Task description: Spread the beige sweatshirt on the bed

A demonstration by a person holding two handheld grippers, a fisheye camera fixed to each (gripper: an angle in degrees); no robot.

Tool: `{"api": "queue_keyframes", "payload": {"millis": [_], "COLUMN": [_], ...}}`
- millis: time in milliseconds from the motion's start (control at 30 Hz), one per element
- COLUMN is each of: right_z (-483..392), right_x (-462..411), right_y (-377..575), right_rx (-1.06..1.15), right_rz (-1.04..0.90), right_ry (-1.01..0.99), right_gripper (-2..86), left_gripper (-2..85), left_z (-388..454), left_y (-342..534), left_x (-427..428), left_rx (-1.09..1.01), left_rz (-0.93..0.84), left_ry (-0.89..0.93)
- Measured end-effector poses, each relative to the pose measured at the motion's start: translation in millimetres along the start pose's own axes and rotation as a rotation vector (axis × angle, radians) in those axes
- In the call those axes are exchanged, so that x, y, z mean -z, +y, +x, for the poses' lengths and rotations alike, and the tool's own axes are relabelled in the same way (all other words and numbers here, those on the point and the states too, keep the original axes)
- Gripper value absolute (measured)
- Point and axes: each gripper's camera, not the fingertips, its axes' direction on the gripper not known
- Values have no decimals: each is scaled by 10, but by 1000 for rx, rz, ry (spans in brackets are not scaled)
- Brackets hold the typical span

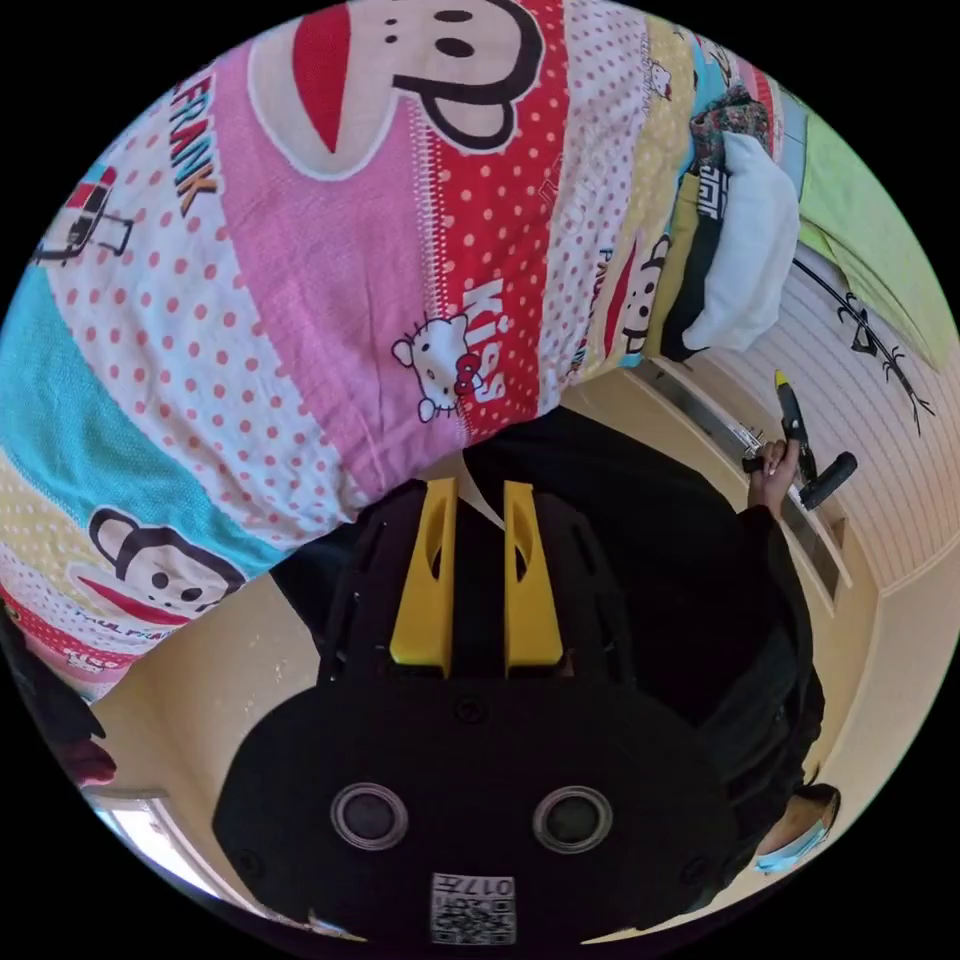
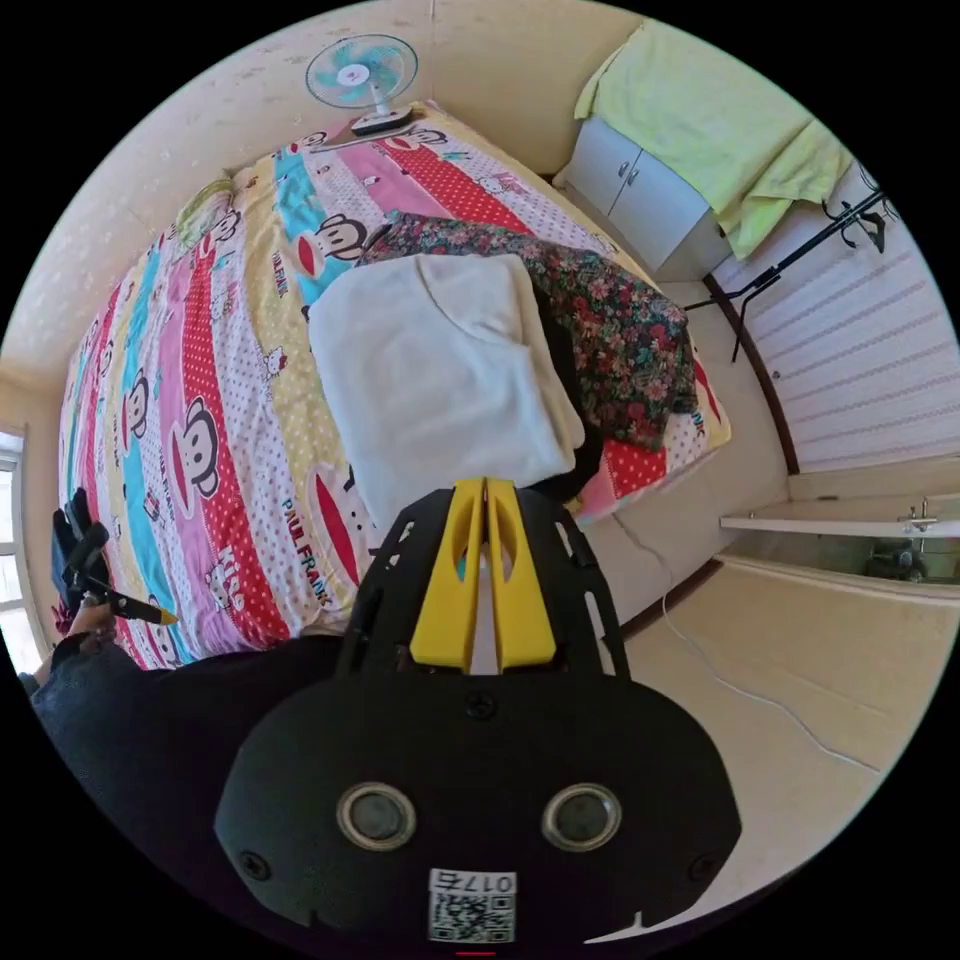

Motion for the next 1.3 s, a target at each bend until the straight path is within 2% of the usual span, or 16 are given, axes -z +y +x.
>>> {"api": "queue_keyframes", "payload": {"millis": [100,267,400,500,600,667,733,833,933,1000,1133,1300], "right_z": [391,1003,1189,1366,1613,1790,2056,2357,2536,2575,2619,2271], "right_x": [21,-289,-1121,-1188,-1219,-1217,-1203,-1162,-1060,-1003,-939,-651], "right_y": [-310,-670,-713,-571,-550,-560,-562,-523,-443,-366,-299,-573], "right_rx": [38,30,116,68,-4,-40,-94,-123,-99,-73,-70,41], "right_rz": [59,29,-270,-148,-139,-149,-155,-148,-104,-68,-8,55], "right_ry": [-4,-178,-265,-241,-285,-347,-446,-652,-912,-914,-1067,-1156], "right_gripper": [18,76,121,123,107,87,72,64,60,59,56,53], "left_gripper": [85,100,112,117,120,121,123,105,75,70,55,50], "left_z": [499,1583,2344,2890,3280,3508,3579,3534,3671,3597,3237,2731], "left_y": [-196,-616,-911,-1123,-1304,-1347,-1406,-1521,-1160,-1020,-719,-96], "left_x": [-161,-227,-325,-553,-881,-1132,-1409,-2063,-2269,-2325,-2093,-1510], "left_rx": [-28,-155,-260,-324,-360,-354,-342,-316,-490,-499,-524,-607], "left_rz": [-12,21,41,58,78,174,159,-93,26,27,33,186], "left_ry": [-6,-77,-186,-256,-280,-341,-305,-188,-349,-323,-100,112]}}
